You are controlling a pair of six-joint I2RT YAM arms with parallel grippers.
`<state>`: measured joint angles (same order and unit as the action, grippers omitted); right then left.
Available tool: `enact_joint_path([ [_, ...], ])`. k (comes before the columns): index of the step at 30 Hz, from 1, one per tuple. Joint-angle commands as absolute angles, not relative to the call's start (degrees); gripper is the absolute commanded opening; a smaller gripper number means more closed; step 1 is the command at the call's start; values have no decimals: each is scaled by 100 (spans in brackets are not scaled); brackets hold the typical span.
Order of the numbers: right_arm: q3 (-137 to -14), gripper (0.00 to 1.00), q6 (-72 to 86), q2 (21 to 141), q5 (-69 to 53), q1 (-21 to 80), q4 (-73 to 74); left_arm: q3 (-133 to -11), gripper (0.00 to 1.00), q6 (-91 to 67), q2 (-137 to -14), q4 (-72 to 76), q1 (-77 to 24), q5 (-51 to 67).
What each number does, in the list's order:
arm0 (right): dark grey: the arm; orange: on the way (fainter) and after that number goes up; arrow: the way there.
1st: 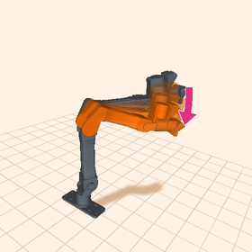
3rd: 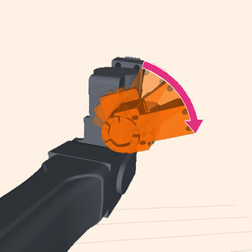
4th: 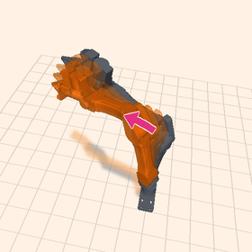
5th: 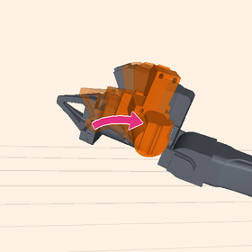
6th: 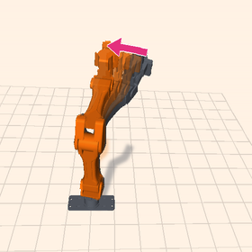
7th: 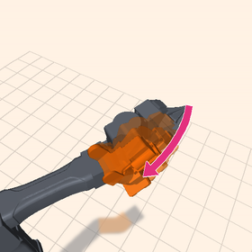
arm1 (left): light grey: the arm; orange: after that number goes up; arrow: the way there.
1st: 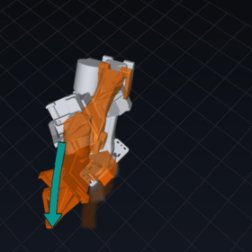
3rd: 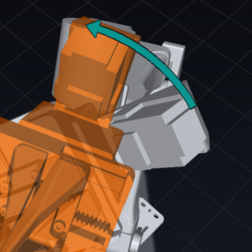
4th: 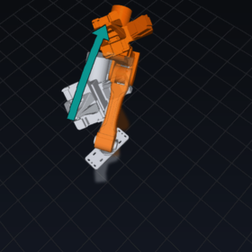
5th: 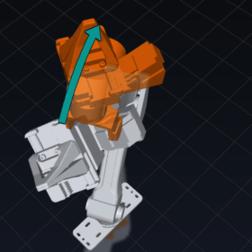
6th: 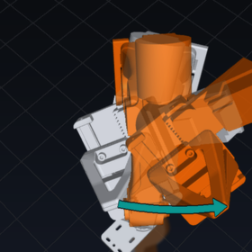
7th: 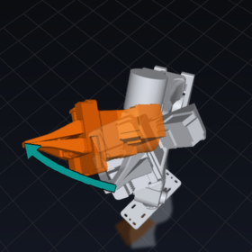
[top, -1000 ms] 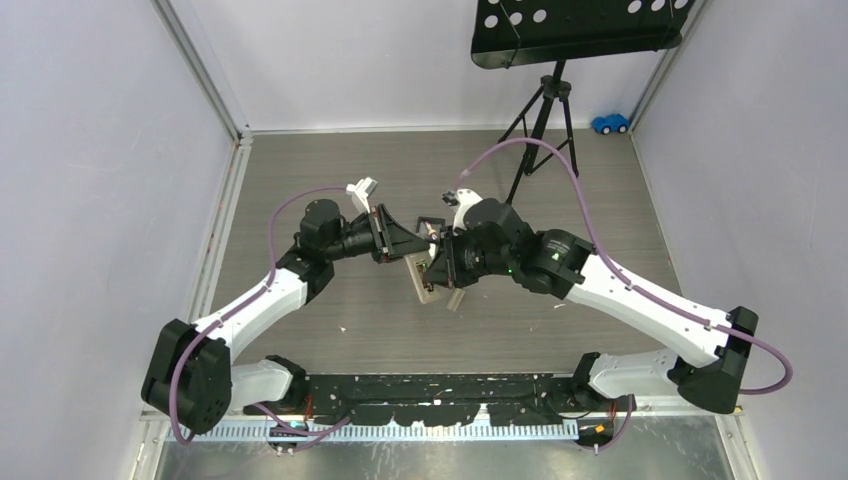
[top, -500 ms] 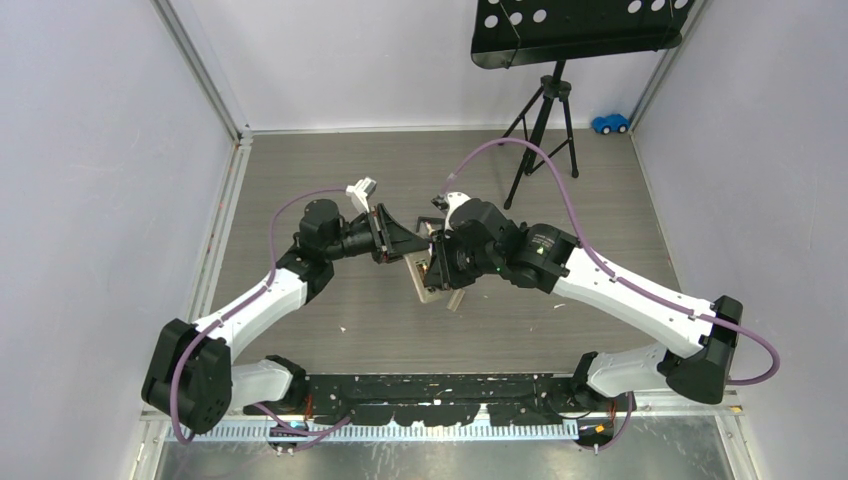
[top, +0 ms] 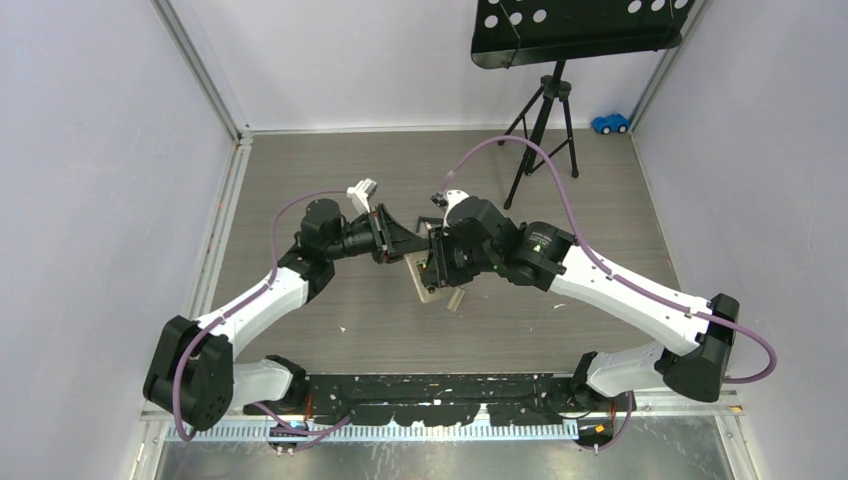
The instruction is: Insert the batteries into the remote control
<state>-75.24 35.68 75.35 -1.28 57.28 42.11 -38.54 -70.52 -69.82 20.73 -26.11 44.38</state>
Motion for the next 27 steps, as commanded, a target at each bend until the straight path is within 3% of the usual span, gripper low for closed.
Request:
enact_joint_path([
  [1,-7868,29,3598,7682,123,5749,4084,-3898,0,-7285,-6976,2365,-2602,4592],
  [12,-7798,36,3962,7434,320,5744,3910,-3830,0,-7545,-6963,2391,-2602,4473],
  [17,-7273,50,4349,6668,364,5739,3131,-3651,0,-8129,-6840,2887,-2602,4207],
  [24,-6218,79,4902,5242,1094,5731,1962,-3647,0,-8972,-6528,3363,-2602,3602],
  [27,-5649,85,5496,4627,1459,5732,1465,-3628,0,-9532,-6321,3256,-2602,3000],
])
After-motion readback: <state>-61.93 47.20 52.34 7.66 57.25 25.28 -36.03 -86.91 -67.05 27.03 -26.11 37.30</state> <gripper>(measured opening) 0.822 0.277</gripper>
